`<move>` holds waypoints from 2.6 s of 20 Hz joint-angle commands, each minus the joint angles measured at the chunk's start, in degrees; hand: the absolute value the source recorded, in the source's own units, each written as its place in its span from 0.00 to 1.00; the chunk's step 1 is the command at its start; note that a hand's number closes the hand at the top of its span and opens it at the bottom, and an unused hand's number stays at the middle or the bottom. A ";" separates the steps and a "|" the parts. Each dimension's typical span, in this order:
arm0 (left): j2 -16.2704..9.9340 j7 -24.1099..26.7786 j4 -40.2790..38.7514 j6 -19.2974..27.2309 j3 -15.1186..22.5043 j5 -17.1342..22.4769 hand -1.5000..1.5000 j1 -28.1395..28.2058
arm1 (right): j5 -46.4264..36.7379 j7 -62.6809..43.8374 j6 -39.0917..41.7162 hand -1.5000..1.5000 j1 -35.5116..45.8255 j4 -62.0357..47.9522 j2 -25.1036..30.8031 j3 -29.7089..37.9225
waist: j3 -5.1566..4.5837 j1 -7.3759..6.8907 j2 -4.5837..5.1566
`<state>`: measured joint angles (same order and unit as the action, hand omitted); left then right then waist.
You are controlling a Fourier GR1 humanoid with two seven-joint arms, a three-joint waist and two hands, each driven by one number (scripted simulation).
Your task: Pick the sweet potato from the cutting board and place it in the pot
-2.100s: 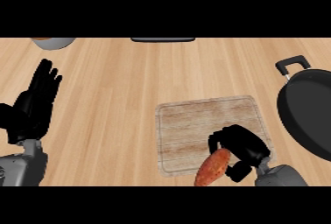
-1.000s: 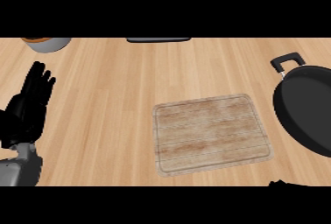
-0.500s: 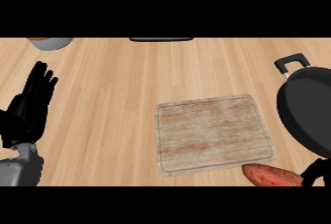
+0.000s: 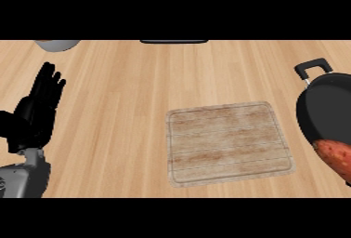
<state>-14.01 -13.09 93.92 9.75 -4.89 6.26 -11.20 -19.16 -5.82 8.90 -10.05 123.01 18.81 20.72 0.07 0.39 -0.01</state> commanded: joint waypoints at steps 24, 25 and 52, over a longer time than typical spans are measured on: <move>0.55 -1.89 0.50 -0.98 -0.44 -0.71 0.50 -2.05 | -12.25 31.16 -4.73 0.00 34.92 -79.97 16.08 5.06 | 0.09 -2.01 0.45; 0.69 0.14 -0.67 -2.68 -0.69 0.37 0.50 -0.76 | -11.25 30.49 -2.41 0.00 35.50 -79.23 15.55 4.72 | 0.01 -1.50 0.30; 0.25 -2.29 -0.47 -3.66 -2.57 1.02 0.50 -2.12 | 10.19 49.14 27.08 0.00 33.89 -107.35 38.00 21.57 | 0.24 -1.35 0.59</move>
<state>-12.79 -14.21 94.76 7.28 -6.29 5.92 -11.93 -9.13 37.28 29.39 25.44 17.83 54.69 42.40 0.26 -0.95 0.48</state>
